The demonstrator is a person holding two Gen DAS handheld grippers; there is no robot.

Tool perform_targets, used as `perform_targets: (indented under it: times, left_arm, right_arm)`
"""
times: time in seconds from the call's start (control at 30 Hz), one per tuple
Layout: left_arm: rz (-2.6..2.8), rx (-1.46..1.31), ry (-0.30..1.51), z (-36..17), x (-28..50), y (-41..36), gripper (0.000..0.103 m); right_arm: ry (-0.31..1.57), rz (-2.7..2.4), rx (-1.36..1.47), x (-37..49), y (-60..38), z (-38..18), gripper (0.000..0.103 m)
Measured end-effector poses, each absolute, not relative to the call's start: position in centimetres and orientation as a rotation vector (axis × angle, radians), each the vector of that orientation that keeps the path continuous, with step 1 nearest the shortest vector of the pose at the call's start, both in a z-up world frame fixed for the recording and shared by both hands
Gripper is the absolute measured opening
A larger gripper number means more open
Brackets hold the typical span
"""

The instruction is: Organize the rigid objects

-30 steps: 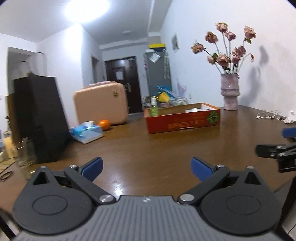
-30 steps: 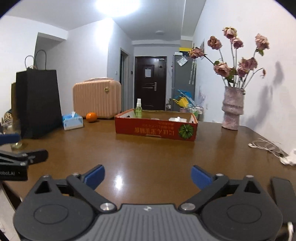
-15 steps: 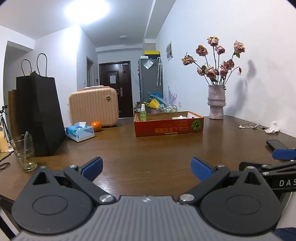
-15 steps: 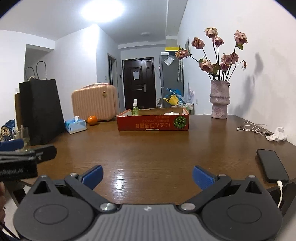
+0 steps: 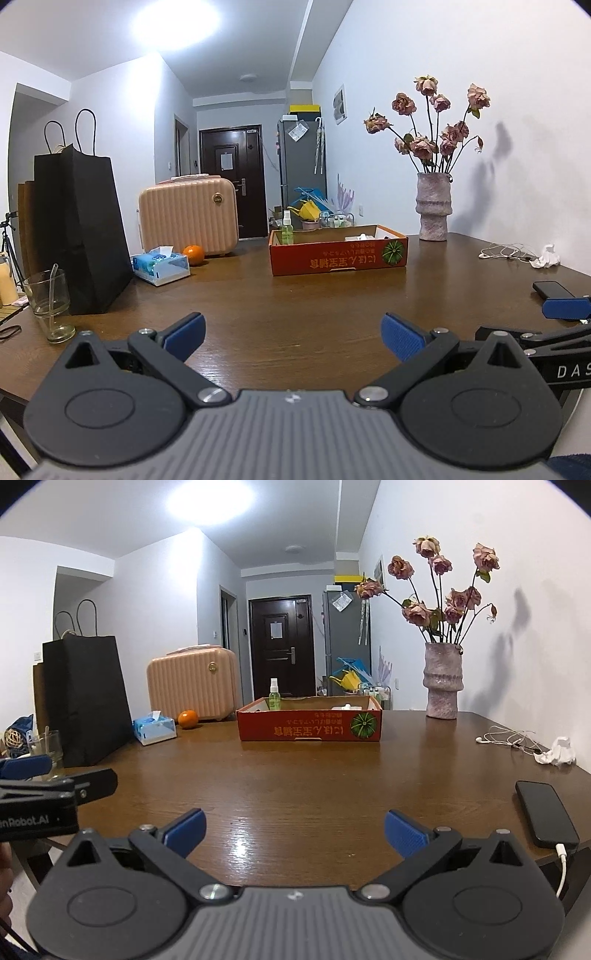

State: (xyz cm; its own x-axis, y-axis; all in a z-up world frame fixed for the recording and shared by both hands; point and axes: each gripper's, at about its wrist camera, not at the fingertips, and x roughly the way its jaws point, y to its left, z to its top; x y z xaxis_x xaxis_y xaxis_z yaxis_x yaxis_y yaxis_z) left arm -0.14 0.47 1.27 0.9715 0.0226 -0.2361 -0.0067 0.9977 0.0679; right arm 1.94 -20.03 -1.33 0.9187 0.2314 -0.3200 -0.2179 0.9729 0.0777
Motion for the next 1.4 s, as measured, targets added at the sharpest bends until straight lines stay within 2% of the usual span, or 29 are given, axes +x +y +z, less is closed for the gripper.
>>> perform_targets:
  times: [1.4]
  left_arm:
    - [0.018, 0.074, 0.222, 1.24, -0.31, 0.11, 0.103]
  right_arm:
    - [0.329, 0.257, 0.036, 1.86, -20.07, -1.46, 0.103]
